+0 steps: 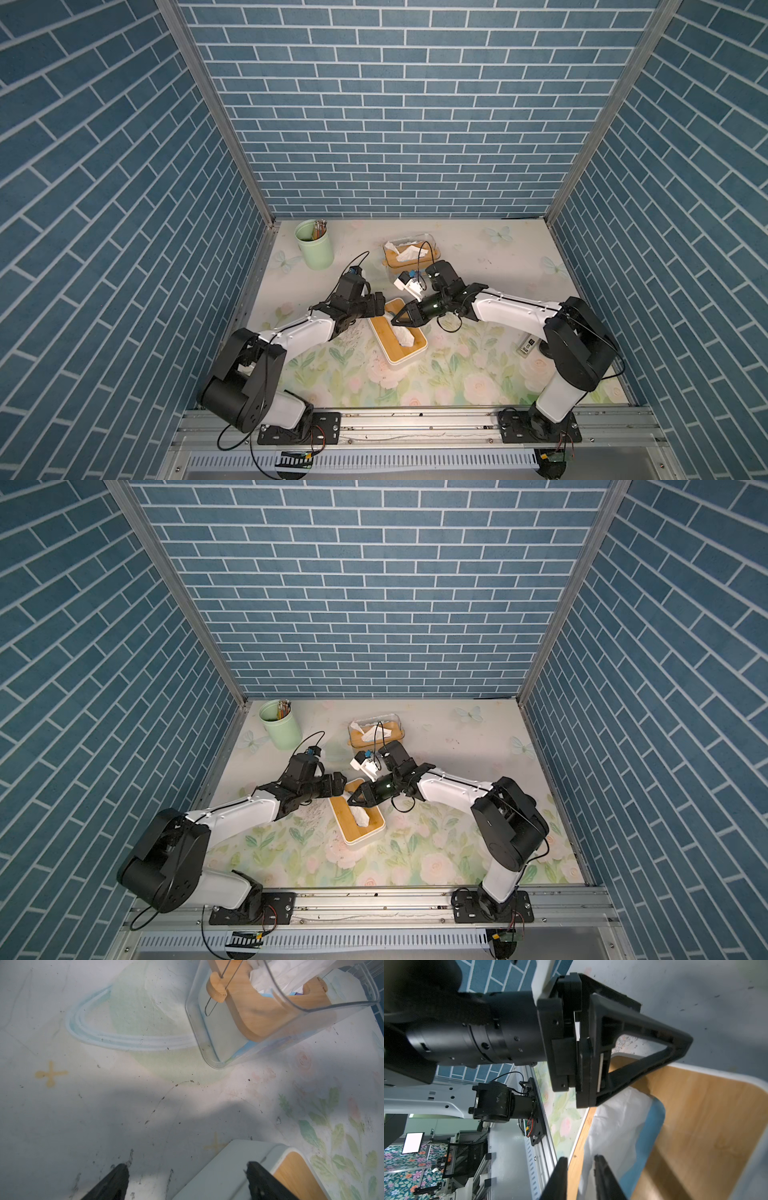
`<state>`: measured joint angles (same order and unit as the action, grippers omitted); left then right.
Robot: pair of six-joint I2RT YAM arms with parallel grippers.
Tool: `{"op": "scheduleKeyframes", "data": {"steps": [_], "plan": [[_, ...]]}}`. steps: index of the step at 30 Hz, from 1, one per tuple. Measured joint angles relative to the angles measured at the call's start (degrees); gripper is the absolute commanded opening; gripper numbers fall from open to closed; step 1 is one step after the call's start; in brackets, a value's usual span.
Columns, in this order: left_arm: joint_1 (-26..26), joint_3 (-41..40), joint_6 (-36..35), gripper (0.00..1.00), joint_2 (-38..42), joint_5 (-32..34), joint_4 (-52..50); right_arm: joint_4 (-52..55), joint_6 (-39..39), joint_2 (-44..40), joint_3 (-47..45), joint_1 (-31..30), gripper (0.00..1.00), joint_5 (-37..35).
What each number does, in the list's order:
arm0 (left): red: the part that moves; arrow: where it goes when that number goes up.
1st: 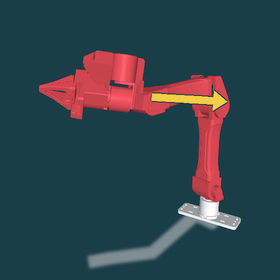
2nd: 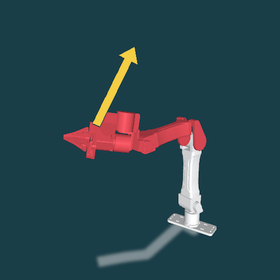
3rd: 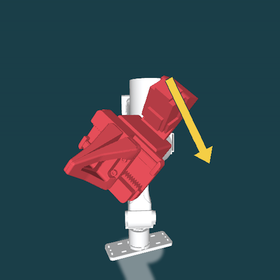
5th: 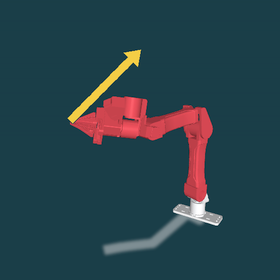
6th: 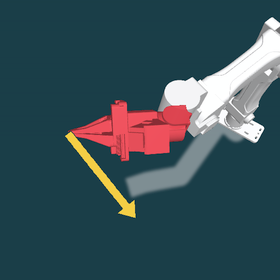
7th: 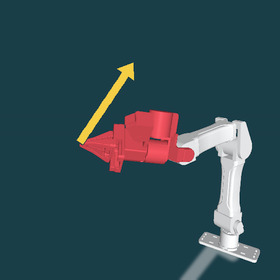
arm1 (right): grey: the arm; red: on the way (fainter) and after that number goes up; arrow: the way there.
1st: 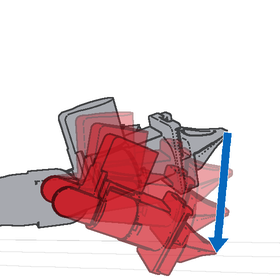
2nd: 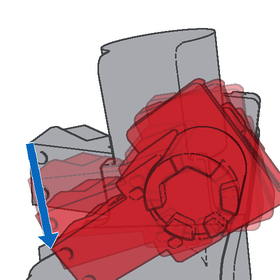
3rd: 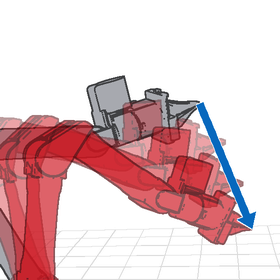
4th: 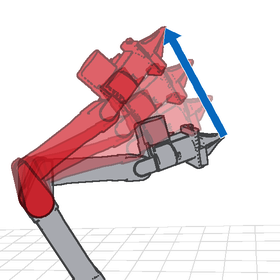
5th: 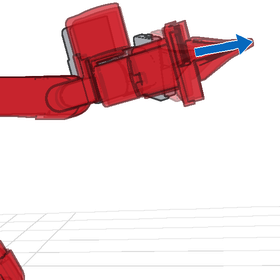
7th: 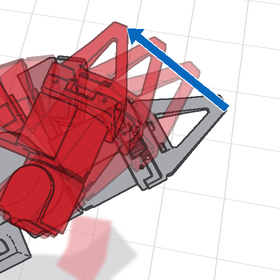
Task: Put the tissue paper into the tissue box
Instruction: Pull the paper towel from the tissue box, then adjust the tissue box at the center of the board.
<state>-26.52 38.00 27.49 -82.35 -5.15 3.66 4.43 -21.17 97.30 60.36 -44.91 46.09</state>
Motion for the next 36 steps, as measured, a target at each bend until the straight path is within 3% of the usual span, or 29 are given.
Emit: {"op": "scheduleKeyframes", "data": {"steps": [8, 15, 25, 30, 36], "plan": [[0.00, 1.49, -0.76, 0.95, 0.31, 1.01, -2.89, 8.31, 5.07, -8.11, -1.73, 2.40, 0.53, -7.21], [1.81, 2.29, -1.40, 1.00, 3.96, 0.74, -4.48, 12.17, 8.41, -18.12, -11.50, 1.46, 0.62, -13.38], [5.33, 2.78, -0.09, 0.99, 3.56, -5.99, -4.20, 6.86, 7.82, -18.71, -22.62, -6.27, 0.60, -7.65], [5.35, 2.80, 0.02, 0.97, 0.79, -7.78, -4.79, -1.36, 4.57, -16.00, -23.23, -5.16, 0.57, -6.56], [5.66, 2.19, 0.61, 0.94, -0.20, -9.64, -4.96, -9.03, 0.26, -12.00, -23.04, 1.70, 0.57, -5.75]]}}
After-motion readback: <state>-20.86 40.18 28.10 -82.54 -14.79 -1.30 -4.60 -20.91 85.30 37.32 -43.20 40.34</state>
